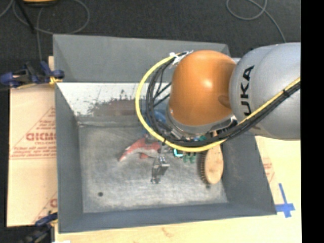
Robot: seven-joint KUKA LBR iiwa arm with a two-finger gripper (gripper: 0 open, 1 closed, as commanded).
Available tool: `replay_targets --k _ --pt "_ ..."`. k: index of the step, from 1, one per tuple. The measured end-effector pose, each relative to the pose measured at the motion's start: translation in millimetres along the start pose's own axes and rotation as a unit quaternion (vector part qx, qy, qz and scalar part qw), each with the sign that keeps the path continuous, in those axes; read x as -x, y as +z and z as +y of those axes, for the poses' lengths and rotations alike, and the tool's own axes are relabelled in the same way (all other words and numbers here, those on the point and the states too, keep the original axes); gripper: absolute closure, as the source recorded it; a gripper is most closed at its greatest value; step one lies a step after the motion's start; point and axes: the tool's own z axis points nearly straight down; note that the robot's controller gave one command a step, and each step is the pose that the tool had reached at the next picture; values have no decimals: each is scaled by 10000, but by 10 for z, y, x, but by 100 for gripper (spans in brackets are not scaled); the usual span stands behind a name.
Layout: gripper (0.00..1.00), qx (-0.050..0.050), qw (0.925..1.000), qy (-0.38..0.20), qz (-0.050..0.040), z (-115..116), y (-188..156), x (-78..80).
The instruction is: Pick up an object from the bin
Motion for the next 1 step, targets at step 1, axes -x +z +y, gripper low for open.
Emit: replay_targets --k 1 --pt "0 6 10000 16 -38 -5 -36 16"
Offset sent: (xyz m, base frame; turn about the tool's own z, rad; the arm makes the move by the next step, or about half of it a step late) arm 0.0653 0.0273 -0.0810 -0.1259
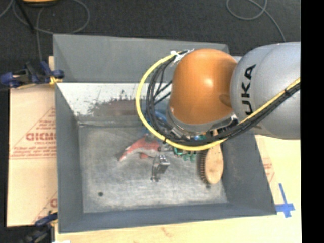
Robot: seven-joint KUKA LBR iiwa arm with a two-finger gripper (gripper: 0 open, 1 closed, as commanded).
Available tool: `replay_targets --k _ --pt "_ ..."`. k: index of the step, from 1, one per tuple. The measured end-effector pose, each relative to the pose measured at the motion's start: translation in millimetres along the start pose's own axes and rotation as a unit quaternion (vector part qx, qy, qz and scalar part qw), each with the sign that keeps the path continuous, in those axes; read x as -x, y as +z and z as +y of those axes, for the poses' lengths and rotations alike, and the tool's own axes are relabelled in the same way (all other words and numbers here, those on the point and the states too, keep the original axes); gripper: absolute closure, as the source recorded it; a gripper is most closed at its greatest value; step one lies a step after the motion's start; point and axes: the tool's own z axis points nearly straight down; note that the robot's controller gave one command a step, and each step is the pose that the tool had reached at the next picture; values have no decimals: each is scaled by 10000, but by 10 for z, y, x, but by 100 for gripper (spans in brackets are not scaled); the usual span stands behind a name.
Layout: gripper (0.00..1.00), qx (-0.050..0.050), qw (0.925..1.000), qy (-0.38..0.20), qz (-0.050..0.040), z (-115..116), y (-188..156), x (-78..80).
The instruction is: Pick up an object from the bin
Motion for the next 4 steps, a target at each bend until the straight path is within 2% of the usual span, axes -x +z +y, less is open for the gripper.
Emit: replay_targets --k 1,2,3,4 --pt "0 -5 9995 -303 -41 122 361 332" --pt "0 8 9995 -329 -21 -170 985 431" --pt "0 -9 9995 -308 -59 -212 1558 807" --pt "0 7 9995 -301 -90 -134 1699 934"
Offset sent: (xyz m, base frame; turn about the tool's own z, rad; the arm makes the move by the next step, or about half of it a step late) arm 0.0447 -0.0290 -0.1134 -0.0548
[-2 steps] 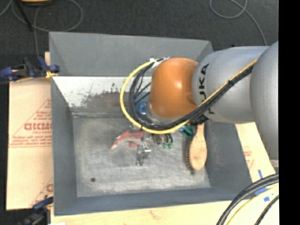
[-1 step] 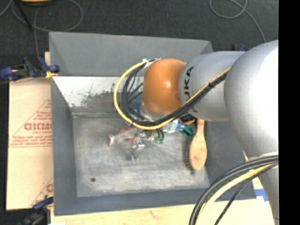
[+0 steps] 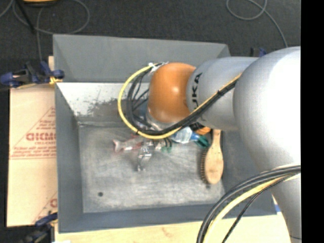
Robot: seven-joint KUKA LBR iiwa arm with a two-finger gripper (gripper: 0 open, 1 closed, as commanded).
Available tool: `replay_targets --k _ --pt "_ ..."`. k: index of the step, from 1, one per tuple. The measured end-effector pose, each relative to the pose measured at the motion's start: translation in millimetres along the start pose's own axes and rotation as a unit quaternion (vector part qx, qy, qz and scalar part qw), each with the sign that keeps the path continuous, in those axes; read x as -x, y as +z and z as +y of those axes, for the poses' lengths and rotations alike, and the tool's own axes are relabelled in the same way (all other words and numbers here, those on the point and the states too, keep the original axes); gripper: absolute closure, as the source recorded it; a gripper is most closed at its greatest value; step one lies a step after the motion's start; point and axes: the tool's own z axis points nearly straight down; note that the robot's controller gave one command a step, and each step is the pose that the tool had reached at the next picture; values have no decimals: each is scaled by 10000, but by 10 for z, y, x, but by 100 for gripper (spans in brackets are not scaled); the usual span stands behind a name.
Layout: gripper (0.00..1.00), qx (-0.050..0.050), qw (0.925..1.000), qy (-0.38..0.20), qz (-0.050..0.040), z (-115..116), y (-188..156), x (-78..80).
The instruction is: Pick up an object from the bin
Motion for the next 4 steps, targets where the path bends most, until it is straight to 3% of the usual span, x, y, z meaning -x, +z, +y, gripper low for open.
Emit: replay_targets --k 1,2,3,4 --pt "100 49 9279 -3728 72 -330 14 193" --pt "100 51 9284 -3716 73 -330 14 194" --pt "100 63 9150 -4033 99 -341 21 240" --pt "100 81 8852 -4651 96 -396 23 253"
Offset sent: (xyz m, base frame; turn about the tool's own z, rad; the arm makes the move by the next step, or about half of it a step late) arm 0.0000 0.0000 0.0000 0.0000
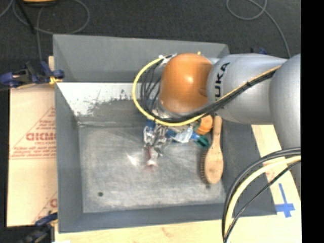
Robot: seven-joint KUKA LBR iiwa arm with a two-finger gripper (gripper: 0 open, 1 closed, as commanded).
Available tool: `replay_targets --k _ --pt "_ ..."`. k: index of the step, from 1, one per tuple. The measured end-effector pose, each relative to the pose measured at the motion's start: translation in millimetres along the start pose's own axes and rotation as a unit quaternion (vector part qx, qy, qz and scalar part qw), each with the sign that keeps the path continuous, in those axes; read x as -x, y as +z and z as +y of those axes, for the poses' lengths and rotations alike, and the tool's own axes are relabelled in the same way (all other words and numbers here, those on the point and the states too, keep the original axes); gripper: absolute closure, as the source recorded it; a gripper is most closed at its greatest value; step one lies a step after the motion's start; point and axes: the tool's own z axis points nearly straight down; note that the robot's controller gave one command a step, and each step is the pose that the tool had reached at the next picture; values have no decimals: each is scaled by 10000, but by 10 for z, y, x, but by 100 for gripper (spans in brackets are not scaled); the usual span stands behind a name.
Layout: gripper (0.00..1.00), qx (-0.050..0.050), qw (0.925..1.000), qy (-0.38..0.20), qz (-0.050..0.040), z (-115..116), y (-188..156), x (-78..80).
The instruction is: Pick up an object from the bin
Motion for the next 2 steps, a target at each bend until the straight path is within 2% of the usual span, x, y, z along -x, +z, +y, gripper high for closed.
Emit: replay_targets --k 1,2 --pt "100 -8 9998 -192 -3 -23 -1 -56" --pt "100 -20 9991 418 3 -48 -5 -65"
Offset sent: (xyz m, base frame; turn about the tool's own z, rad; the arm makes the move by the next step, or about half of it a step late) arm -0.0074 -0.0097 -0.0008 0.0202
